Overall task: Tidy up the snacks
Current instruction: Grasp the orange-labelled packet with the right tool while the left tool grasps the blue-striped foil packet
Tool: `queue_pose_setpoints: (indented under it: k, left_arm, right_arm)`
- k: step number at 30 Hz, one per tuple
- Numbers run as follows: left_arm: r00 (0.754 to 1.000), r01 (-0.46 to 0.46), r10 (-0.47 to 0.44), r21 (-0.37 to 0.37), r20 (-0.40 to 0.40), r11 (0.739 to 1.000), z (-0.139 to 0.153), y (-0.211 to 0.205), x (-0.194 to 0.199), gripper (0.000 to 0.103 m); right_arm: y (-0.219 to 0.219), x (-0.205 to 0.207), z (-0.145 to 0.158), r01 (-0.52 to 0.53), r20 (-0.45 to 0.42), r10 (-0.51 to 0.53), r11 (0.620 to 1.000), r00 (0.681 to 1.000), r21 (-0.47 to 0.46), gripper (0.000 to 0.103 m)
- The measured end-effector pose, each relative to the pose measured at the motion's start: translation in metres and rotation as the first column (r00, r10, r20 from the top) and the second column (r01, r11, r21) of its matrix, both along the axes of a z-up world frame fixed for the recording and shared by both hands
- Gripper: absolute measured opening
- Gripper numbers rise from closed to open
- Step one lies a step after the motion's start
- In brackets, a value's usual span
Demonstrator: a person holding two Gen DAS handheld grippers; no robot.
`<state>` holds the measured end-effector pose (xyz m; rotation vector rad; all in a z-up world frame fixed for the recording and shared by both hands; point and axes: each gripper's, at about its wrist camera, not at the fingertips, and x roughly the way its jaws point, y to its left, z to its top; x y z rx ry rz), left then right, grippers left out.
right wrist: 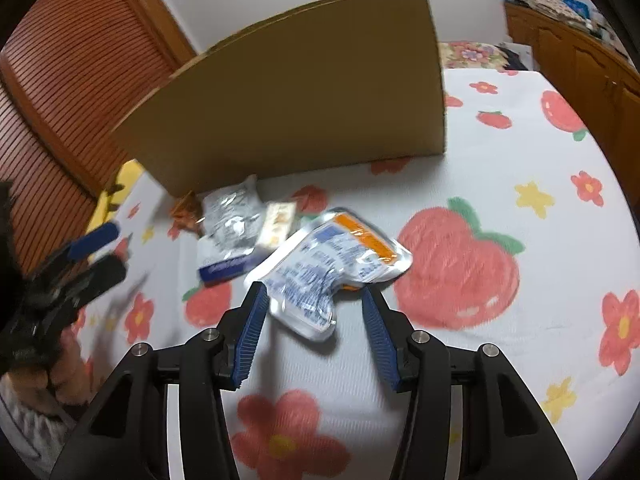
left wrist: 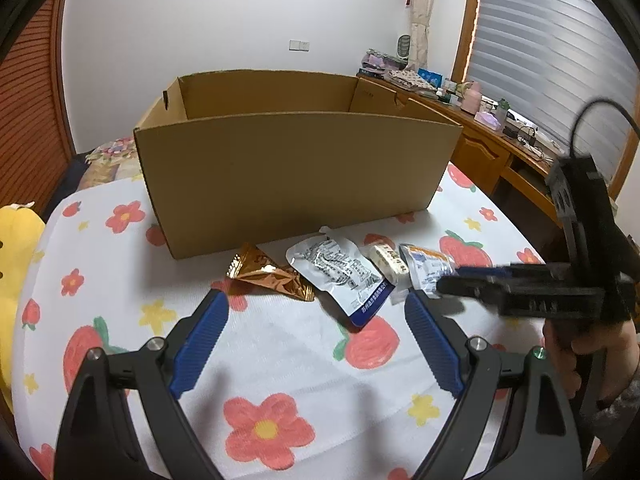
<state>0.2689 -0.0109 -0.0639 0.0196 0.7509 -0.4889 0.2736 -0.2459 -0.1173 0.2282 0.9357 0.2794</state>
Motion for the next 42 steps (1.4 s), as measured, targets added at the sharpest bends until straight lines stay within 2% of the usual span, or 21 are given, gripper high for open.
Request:
queue_pose_setpoints:
  k: [5, 13, 14, 16, 18, 20, 25, 30, 32, 42]
  left_arm:
    - [1.0, 0.002, -0.002, 0.0, -0.007, 1.0, -0.002, -0.002, 0.0, 0.09]
    - [1.0, -0.014, 0.014, 0.002, -0.011, 1.0, -0.005, -0.01, 0.004, 0.09]
    - [1.0, -0.02, 0.02, 0.002, -0.013, 1.0, -0.005, -0.012, 0.007, 0.09]
    - [0.999, -0.031, 0.031, 0.002, -0.021, 1.0, -0.006, -0.017, 0.013, 0.09]
    - [0.999, -0.036, 0.036, -0.003, -0.038, 0.999, -0.008, -0.023, 0.019, 0.09]
    - [0.998, -0.038, 0.037, -0.001, -0.054, 0.999, -0.01, -0.03, 0.025, 0.09]
    - [0.995, -0.06, 0.062, 0.024, -0.075, 0.998, -0.017, -0.046, 0.039, 0.089]
    - [0.988, -0.091, 0.095, 0.032, -0.124, 0.995, -0.025, -0.058, 0.054, 0.073]
    - [0.983, -0.117, 0.122, 0.049, -0.135, 0.992, -0.028, -0.061, 0.059, 0.065]
    - [0.975, -0.17, 0.195, 0.211, -0.104, 0.963, -0.039, -0.083, 0.073, 0.065]
  right_arm:
    - [-0.004, 0.02, 0.001, 0.04, -0.017, -0.04, 0.999, 0.999, -0.014, 0.051]
    - [0.021, 0.025, -0.004, 0.004, 0.029, 0.003, 0.976, 1.0, -0.217, 0.052]
    - [0.023, 0.023, -0.005, -0.003, 0.038, 0.012, 0.971, 0.999, -0.237, 0.052]
    - [0.023, 0.021, -0.006, 0.0, 0.056, 0.015, 0.964, 0.998, -0.267, 0.041]
    - [0.017, 0.02, -0.006, 0.0, 0.065, 0.017, 0.968, 0.998, -0.252, 0.035]
    - [0.009, 0.019, -0.007, -0.01, 0.062, 0.024, 0.976, 0.998, -0.22, 0.034]
    - [0.006, 0.015, -0.008, -0.038, 0.086, 0.059, 0.972, 0.995, -0.23, 0.034]
    - [0.0, 0.011, -0.009, -0.039, 0.087, 0.058, 0.977, 0.995, -0.209, 0.034]
    - [0.003, 0.014, -0.009, -0.038, 0.088, 0.058, 0.977, 0.994, -0.211, 0.034]
    - [0.002, 0.017, -0.01, -0.04, 0.088, 0.057, 0.981, 0.994, -0.188, 0.034]
